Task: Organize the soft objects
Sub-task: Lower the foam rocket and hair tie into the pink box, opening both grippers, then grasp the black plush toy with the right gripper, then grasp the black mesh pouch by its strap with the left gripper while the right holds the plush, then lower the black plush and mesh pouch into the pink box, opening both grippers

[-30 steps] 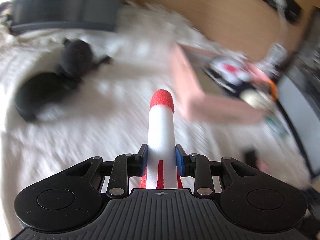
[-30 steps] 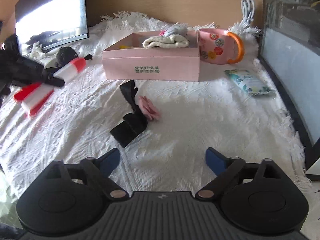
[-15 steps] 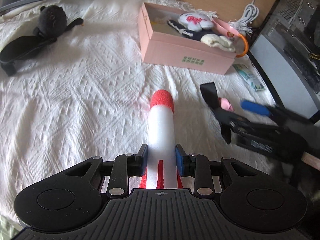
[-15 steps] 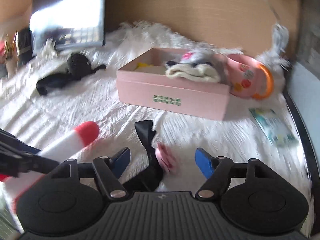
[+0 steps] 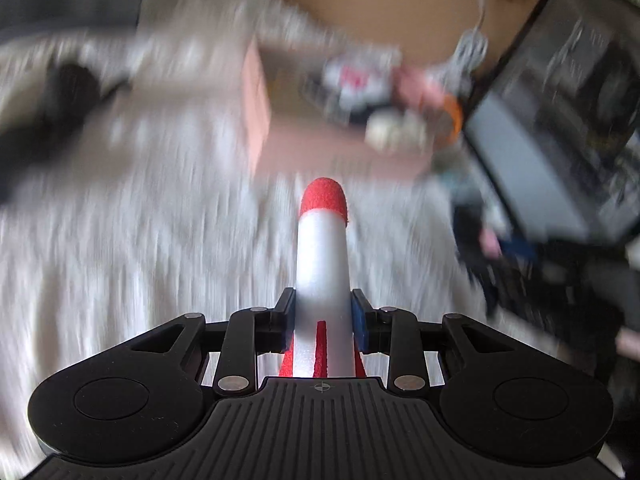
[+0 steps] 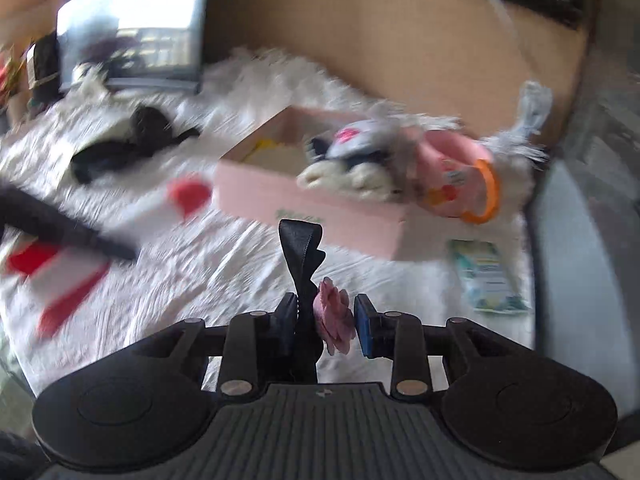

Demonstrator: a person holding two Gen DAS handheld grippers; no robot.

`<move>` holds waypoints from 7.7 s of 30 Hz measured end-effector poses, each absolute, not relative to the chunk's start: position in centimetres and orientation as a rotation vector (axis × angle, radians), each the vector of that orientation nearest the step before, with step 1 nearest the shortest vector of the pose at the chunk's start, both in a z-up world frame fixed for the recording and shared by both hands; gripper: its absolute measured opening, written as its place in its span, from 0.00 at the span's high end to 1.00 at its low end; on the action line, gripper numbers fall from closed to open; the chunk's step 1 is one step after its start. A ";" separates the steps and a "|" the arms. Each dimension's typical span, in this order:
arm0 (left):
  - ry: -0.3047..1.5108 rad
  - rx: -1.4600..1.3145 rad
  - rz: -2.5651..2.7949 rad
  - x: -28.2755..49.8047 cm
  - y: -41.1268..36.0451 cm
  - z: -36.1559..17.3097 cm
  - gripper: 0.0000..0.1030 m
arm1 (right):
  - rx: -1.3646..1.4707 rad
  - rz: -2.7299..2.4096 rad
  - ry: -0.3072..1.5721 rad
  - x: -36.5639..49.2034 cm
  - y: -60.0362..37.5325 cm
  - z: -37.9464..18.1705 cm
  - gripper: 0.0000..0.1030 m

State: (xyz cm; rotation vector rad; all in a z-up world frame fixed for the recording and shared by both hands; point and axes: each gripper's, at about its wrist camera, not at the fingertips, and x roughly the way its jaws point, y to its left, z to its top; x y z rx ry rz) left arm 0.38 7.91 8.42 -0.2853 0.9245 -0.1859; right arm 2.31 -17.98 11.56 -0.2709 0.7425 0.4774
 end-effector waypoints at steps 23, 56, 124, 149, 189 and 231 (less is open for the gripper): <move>0.863 -0.222 -0.155 21.3 7.1 6.2 0.67 | -0.167 0.177 0.792 2.5 -22.4 12.2 0.71; 0.813 -0.590 0.205 -7.0 29.7 3.9 0.67 | -0.132 0.402 0.823 23.6 0.9 14.6 0.25; 0.721 -0.398 -0.069 1.4 33.4 7.6 0.67 | -0.012 0.012 0.725 1.4 -7.2 -1.4 0.00; 0.849 -0.353 -0.106 6.0 32.2 4.1 0.68 | -0.007 0.002 0.718 1.3 -7.0 -1.3 0.00; 0.977 -0.446 -0.365 3.0 21.4 3.3 0.74 | -0.238 0.154 0.750 2.7 -6.5 2.2 0.01; 0.610 -0.443 -0.432 15.0 13.9 19.0 0.74 | 0.012 0.134 0.537 -1.8 -17.8 13.9 0.33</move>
